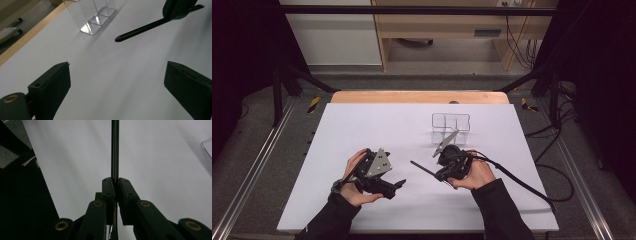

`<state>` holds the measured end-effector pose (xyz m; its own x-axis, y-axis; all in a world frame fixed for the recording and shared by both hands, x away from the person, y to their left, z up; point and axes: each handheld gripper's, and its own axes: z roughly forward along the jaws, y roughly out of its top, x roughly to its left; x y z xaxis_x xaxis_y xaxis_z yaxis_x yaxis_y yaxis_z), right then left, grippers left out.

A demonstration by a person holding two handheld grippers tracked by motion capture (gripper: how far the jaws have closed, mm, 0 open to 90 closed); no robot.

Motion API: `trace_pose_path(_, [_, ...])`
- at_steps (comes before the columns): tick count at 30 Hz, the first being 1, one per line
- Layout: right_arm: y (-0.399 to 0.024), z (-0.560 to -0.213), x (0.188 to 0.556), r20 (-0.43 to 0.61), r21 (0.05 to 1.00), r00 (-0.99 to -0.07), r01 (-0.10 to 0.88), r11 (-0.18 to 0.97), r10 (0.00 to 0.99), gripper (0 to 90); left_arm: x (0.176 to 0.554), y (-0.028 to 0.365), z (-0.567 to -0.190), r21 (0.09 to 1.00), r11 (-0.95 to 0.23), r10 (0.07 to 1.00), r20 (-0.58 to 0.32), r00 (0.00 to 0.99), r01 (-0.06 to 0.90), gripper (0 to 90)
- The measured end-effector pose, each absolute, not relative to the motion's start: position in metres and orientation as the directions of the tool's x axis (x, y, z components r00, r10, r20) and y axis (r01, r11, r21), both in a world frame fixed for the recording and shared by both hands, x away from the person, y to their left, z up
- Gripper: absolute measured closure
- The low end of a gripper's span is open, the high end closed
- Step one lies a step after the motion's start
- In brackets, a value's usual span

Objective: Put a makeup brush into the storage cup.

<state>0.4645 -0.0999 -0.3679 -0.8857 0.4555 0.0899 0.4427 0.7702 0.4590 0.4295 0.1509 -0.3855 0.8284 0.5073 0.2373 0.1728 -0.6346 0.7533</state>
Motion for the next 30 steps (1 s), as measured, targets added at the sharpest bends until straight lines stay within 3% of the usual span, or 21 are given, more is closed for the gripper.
trace_pose_path(30, [-0.093,-0.369,0.462,0.118,0.425,-0.902,0.424,0.800,0.416,84.4,0.426,0.114,-0.385,0.661,-0.749,0.359,0.349,0.866,0.045,8.1])
